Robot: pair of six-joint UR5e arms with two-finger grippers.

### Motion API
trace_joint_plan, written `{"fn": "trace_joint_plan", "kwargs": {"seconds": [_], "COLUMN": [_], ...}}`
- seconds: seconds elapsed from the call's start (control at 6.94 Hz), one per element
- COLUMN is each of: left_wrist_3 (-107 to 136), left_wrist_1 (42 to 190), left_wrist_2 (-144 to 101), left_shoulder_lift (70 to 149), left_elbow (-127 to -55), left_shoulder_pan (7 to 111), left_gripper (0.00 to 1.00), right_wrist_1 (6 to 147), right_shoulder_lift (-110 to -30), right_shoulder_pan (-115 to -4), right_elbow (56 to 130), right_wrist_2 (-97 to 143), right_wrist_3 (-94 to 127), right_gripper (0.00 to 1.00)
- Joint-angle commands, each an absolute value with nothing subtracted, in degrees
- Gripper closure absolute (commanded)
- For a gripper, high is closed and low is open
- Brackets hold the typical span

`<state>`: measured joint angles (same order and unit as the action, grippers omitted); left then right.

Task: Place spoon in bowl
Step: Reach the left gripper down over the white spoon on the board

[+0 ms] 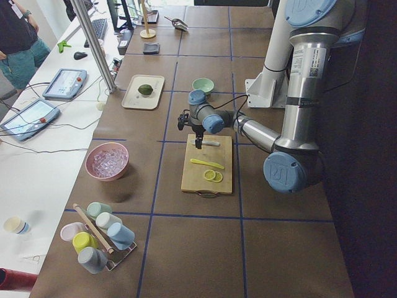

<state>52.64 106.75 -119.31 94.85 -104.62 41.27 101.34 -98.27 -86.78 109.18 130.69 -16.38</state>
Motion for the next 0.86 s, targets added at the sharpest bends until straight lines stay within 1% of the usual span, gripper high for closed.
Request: {"fn": "trace_joint_plan", "kwargs": {"seconds": [0.0,0.58,0.72], "left_wrist_3": [52.65,52.65,52.65], "left_wrist_1": [106.79,106.44,106.52], "left_wrist_2": [-119.62,-119.88,-119.88], "left_shoulder_lift": [95.45,95.45,95.54], "left_elbow": [-103.89,-103.80,-103.62], "left_shoulder_pan": [41.04,40.34,40.34], "left_gripper": [0.32,0.41,0.45], "right_wrist_1": [101.34,101.34,101.34], "right_shoulder_lift": [-98.26,-98.44,-98.44], "right_shoulder_pan": [-87.01,-87.62,-87.63], "right_elbow": [109.25,109.25,109.25], "right_wrist_2": [130.69,130.69,130.69], "right_wrist_3": [-16.35,-16.43,-16.44], "right_gripper": [0.00,0.00,0.00]}}
